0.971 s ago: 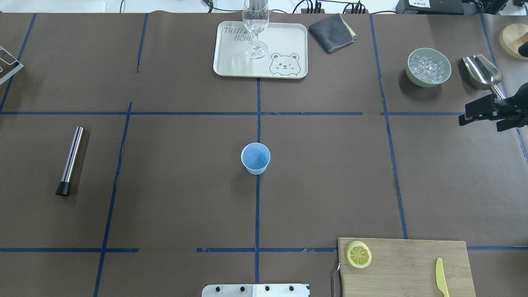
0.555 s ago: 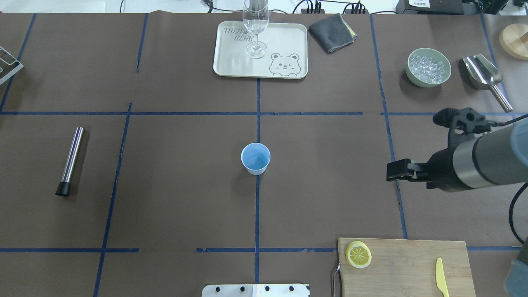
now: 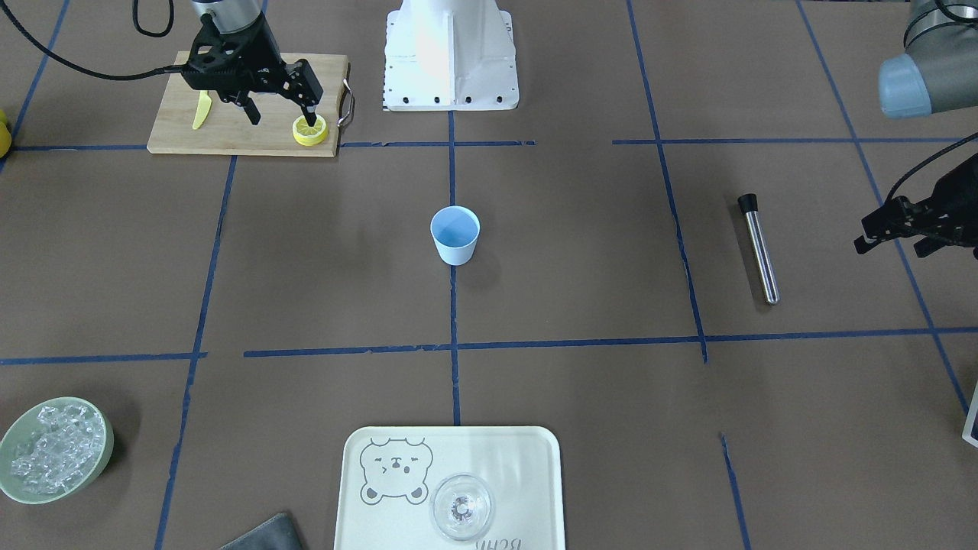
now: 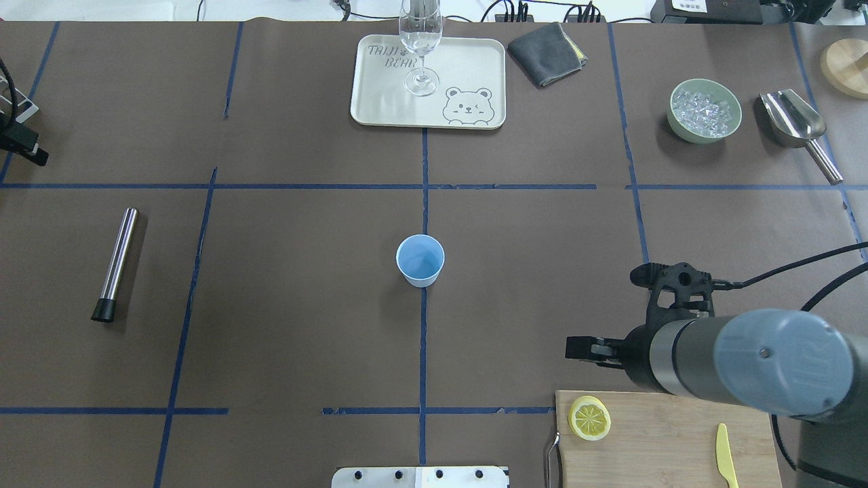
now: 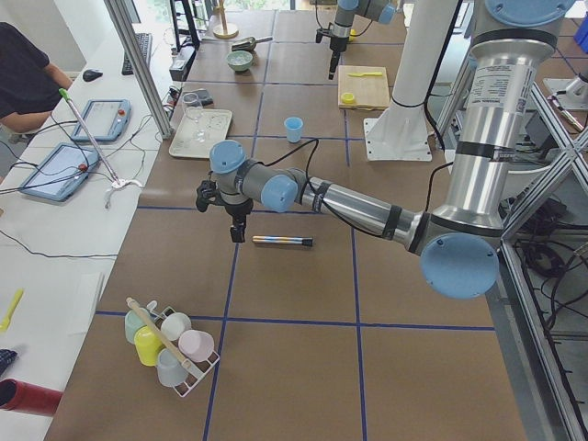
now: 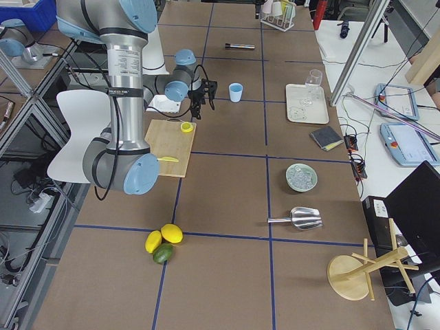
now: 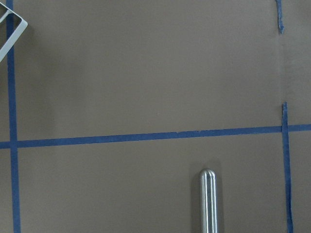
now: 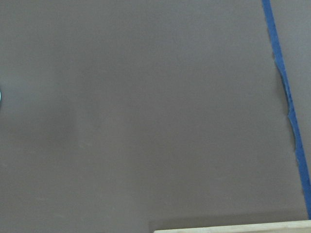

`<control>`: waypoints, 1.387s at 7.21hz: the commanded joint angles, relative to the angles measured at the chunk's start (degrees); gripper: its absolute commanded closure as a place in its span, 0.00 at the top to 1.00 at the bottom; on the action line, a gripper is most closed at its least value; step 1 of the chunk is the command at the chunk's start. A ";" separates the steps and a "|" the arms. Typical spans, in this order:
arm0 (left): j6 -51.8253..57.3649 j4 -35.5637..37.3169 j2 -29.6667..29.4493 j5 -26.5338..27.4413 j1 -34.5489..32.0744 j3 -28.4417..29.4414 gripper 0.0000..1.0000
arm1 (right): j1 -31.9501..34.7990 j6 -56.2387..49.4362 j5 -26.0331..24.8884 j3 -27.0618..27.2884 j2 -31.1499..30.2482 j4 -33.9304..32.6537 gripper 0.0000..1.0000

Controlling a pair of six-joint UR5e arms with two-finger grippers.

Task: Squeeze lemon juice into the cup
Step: 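Move the right gripper down toward the lemon slices on the cutting board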

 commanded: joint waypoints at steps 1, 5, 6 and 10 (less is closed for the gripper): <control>-1.34 -0.06 -0.79 -0.02 0.80 -0.05 1.00 | -4.31 1.19 -3.02 -6.71 3.05 0.18 1.00; -1.34 -0.06 -1.67 -0.02 0.80 -0.05 1.00 | -6.26 1.28 -2.85 -8.06 2.27 0.09 1.00; -1.34 -0.06 -1.93 -0.02 0.80 -0.05 1.00 | -7.13 1.98 -2.76 -8.58 2.27 0.09 1.00; -1.25 -0.15 -1.93 -0.11 0.80 -0.57 1.00 | -8.02 3.22 -2.23 -8.68 2.09 0.09 1.00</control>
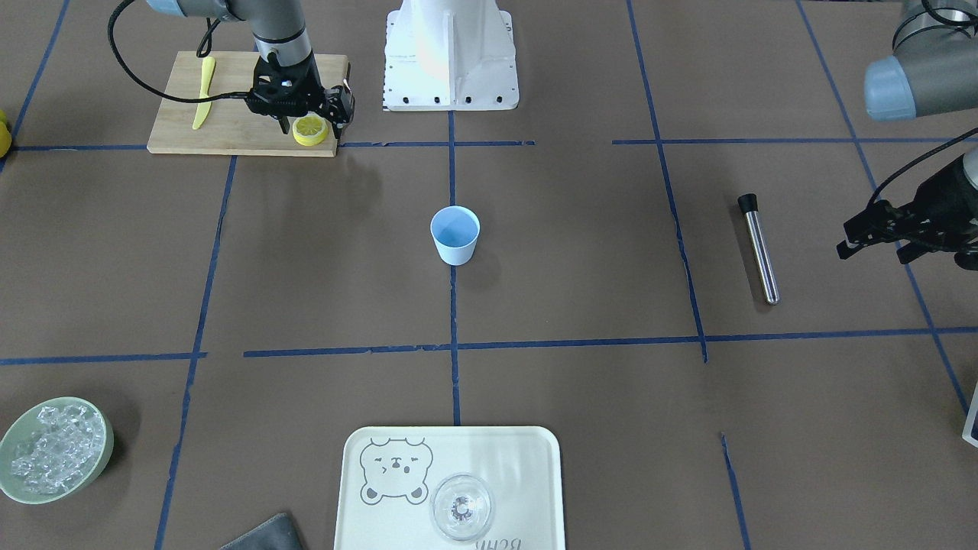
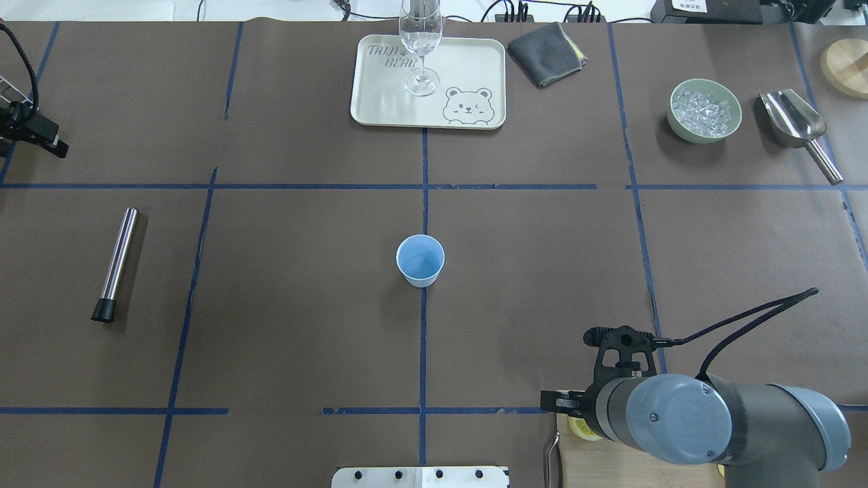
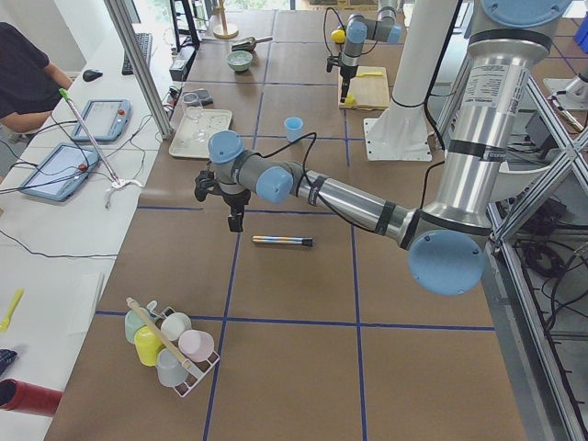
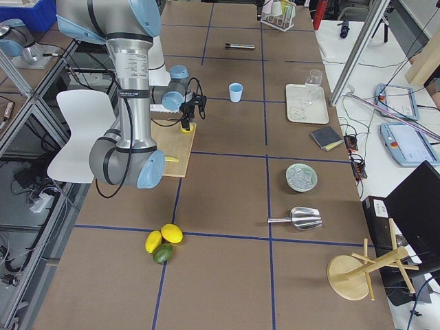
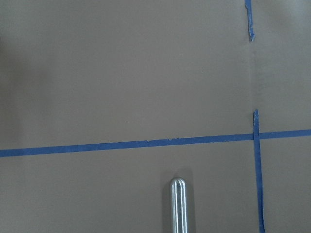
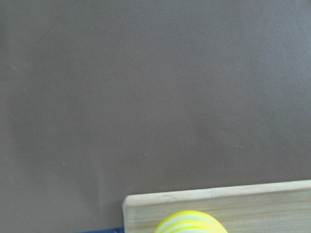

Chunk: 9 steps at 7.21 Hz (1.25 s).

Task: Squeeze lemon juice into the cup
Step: 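Move the right gripper down toward the lemon slices on the cutting board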

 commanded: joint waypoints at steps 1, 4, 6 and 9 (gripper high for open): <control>0.01 0.00 0.02 -0.01 0.00 -0.29 1.00 | -0.14 0.03 0.14 0.04 -0.15 0.04 0.96; 0.01 0.00 0.02 -0.01 0.00 -0.38 1.00 | -0.05 0.03 0.32 0.30 -0.32 -0.05 0.73; 0.01 0.00 0.02 -0.01 0.00 -0.72 1.00 | 0.03 0.03 0.40 0.48 -0.41 -0.05 0.65; -0.08 0.08 0.02 -0.01 0.00 -0.99 1.00 | 0.12 0.03 1.46 2.58 -1.20 -0.14 0.61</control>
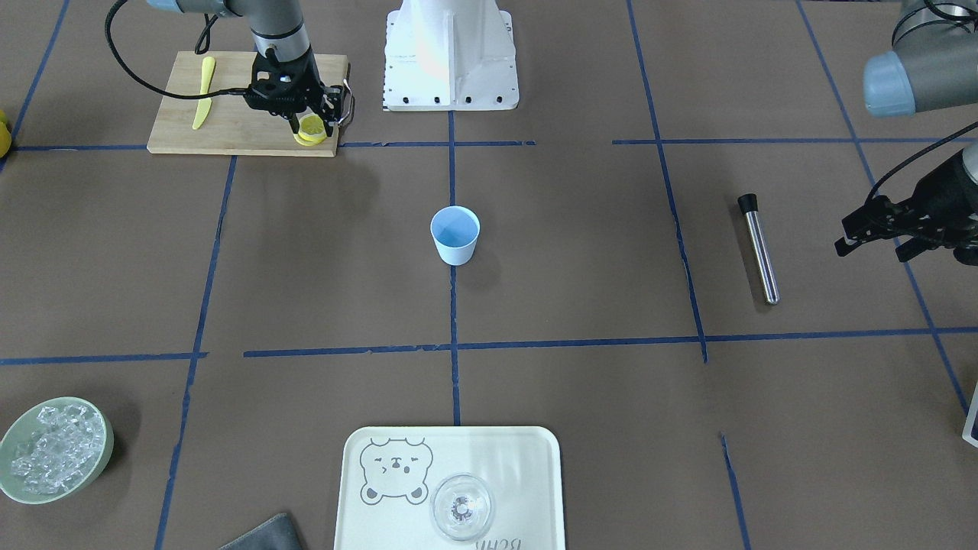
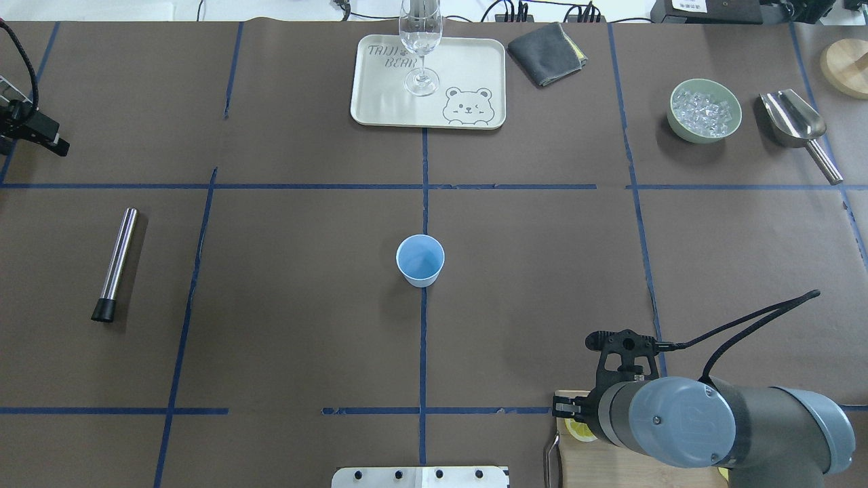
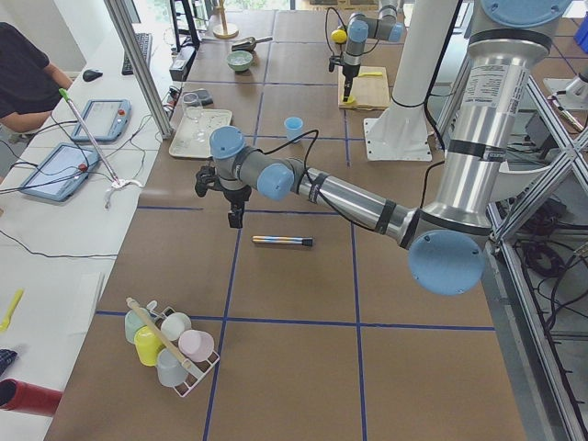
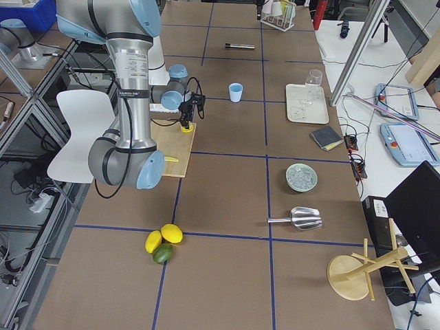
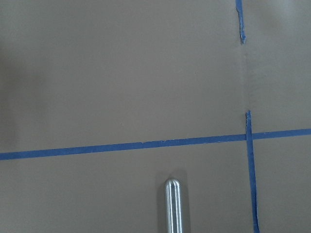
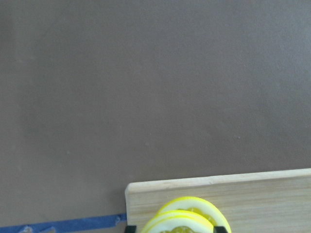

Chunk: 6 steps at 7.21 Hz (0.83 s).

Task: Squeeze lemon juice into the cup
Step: 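Move the right gripper down toward the lemon slices on the cutting board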

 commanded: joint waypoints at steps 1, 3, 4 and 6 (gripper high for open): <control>-0.01 0.01 0.00 0.00 0.00 -0.01 1.00 | 0.08 0.00 0.23 1.49 -1.05 -0.03 0.61; -0.62 0.01 0.00 0.00 0.00 -0.19 1.00 | 0.09 0.00 0.23 2.29 -1.84 -0.21 0.61; -0.71 0.01 0.00 0.00 0.00 -0.54 1.00 | -0.09 0.00 0.14 1.94 -1.76 -0.21 0.73; -0.80 0.01 0.00 0.00 0.00 -0.80 1.00 | -0.44 0.00 -0.12 0.36 -0.97 -0.12 0.95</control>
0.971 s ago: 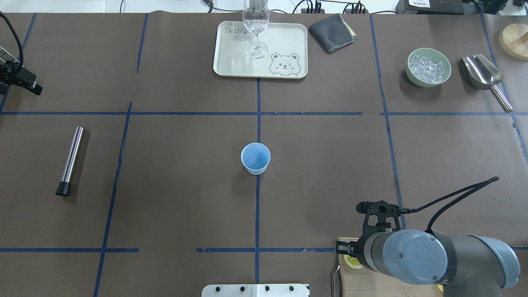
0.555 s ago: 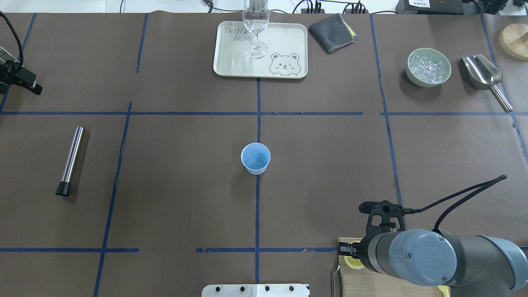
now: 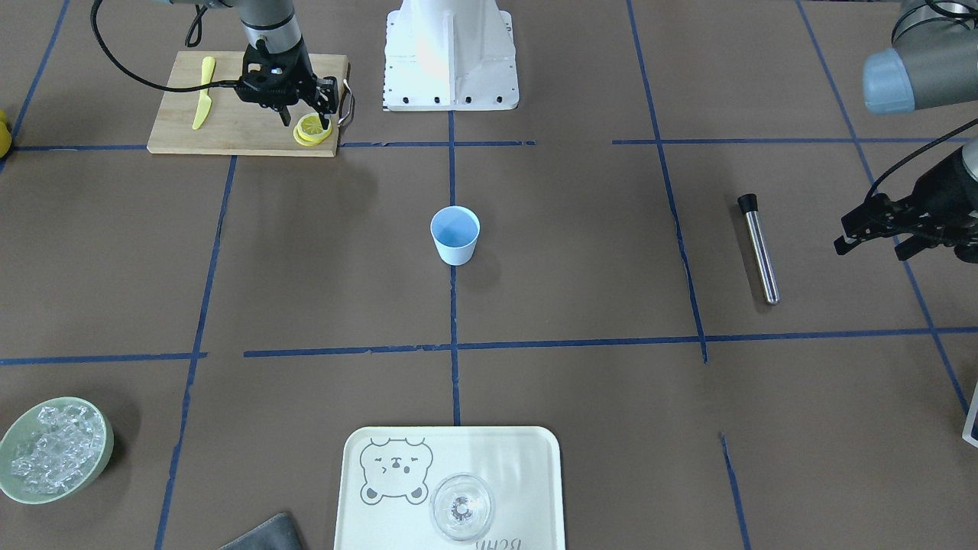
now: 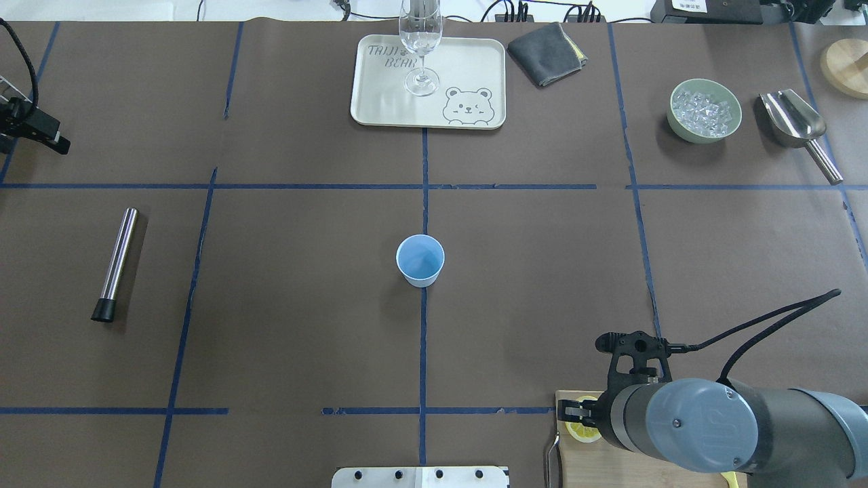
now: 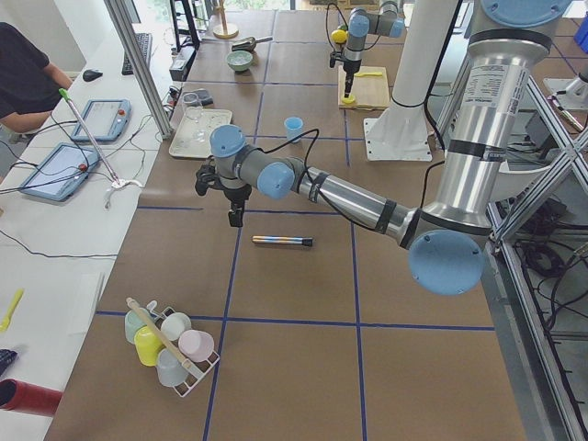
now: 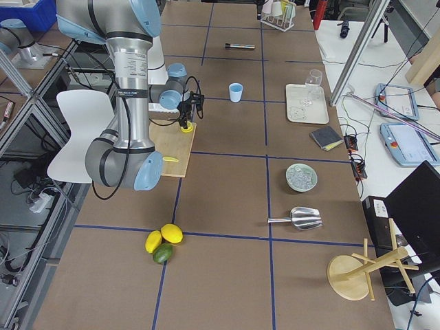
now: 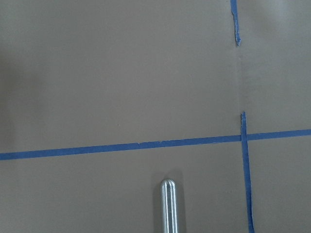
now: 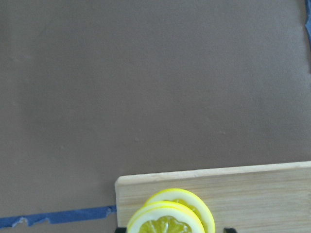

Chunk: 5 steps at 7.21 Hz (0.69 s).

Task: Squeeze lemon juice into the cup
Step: 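Move the right gripper down toward the lemon slices on the cutting board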

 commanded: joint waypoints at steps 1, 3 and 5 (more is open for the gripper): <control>-0.06 0.00 0.00 0.00 0.00 -0.08 1.00 | -0.26 0.00 -0.14 -0.97 0.56 0.07 0.94; -0.06 0.00 0.00 0.00 0.00 -0.25 1.00 | -0.78 0.00 -0.05 -1.40 1.78 -0.02 0.94; -0.06 0.00 0.00 0.00 0.00 -0.34 1.00 | -0.87 0.00 -0.05 -2.37 1.88 -0.02 0.94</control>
